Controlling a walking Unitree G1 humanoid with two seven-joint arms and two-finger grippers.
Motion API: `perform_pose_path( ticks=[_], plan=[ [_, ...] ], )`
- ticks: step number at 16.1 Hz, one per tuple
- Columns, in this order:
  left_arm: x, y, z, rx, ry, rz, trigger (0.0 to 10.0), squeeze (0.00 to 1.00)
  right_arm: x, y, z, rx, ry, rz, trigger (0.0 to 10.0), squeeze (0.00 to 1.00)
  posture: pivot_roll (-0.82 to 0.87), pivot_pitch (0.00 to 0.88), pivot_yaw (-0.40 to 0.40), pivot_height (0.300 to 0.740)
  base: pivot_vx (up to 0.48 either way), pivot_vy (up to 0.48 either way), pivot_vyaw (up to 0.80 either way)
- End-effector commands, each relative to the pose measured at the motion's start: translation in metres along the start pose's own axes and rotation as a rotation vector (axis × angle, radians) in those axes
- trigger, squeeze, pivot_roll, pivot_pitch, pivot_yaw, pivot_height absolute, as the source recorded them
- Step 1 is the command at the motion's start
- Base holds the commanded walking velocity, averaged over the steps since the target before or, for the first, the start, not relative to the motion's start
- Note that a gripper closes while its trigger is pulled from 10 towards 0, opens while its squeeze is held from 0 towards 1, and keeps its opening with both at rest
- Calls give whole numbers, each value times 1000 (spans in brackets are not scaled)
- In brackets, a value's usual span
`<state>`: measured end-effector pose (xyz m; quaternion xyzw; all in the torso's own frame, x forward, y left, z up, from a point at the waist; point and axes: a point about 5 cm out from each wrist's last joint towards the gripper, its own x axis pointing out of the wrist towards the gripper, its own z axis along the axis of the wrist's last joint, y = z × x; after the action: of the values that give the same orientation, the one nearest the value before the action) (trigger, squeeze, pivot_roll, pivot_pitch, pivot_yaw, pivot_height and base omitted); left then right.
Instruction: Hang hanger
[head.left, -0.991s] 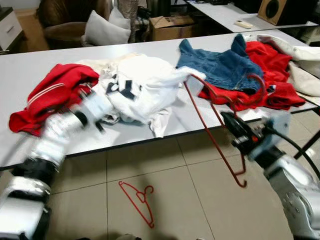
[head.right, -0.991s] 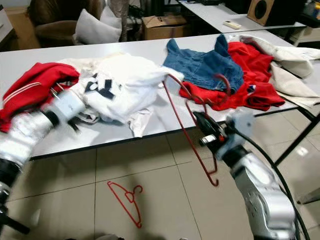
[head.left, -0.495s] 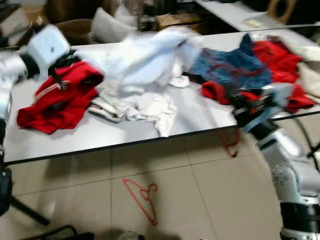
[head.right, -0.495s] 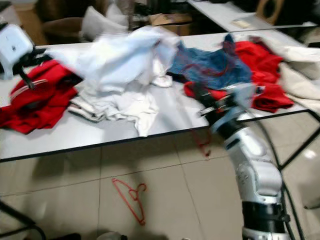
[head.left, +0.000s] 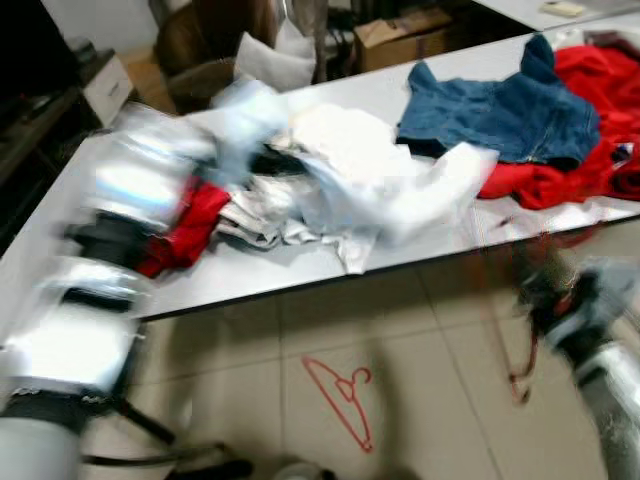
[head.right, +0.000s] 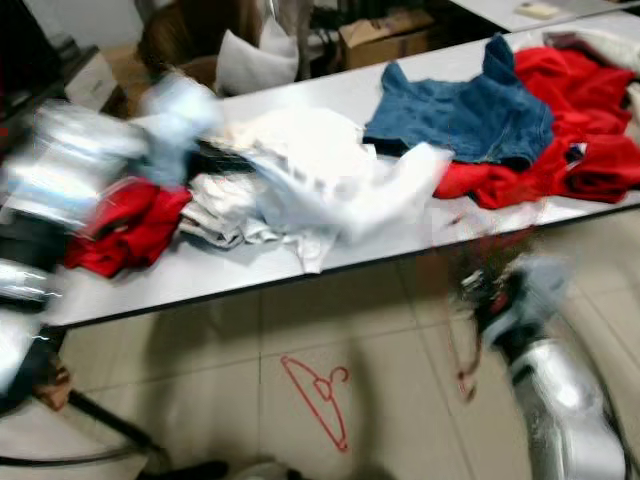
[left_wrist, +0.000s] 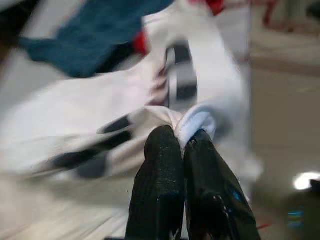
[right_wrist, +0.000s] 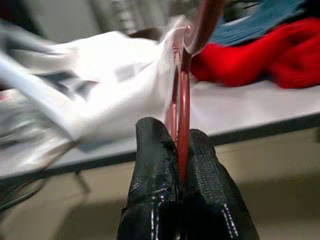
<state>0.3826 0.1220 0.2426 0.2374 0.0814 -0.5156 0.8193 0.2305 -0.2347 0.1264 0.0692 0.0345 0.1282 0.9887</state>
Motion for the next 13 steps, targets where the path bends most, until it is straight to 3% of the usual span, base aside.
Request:
perform_pose_path(
  ticks=[1,2,4,5,6,8,11,12,13],
  plan=[
    [-3,10,-2,-95,-12,98,0,0,-9,11,11,-10,-18,88,10000,0,-105,0,236,710,0,0,0],
    [6,11,1,-138,-52,163,0,0,-25,21,10,-50,54,182,10000,0,-139,0,231,710,0,0,0],
    [10,13,8,-171,-110,219,0,0,-39,30,9,-88,128,285,10000,0,-162,0,215,710,0,0,0],
    [6,22,12,-178,-160,344,0,0,-49,39,11,-121,197,385,10000,0,-173,0,205,710,0,0,0],
    [3,27,13,-186,-177,403,0,0,-52,40,13,-147,216,399,10000,0,-173,0,205,710,0,0,0],
    [-14,45,13,-212,-221,635,0,0,-38,-1,39,-249,90,65,10000,0,-179,0,190,710,0,0,0],
    [-32,58,9,-229,-219,783,0,0,-40,-17,47,-274,134,-6,10000,0,-179,0,172,710,0,0,0],
    [-46,65,5,-237,-221,887,0,0,-44,-22,49,-314,215,13,10000,0,-175,0,146,710,0,0,0],
    [-46,65,5,-237,-221,887,0,0,-44,-22,49,-314,215,13,10000,0,-175,0,146,710,0,0,0]
  ],
)
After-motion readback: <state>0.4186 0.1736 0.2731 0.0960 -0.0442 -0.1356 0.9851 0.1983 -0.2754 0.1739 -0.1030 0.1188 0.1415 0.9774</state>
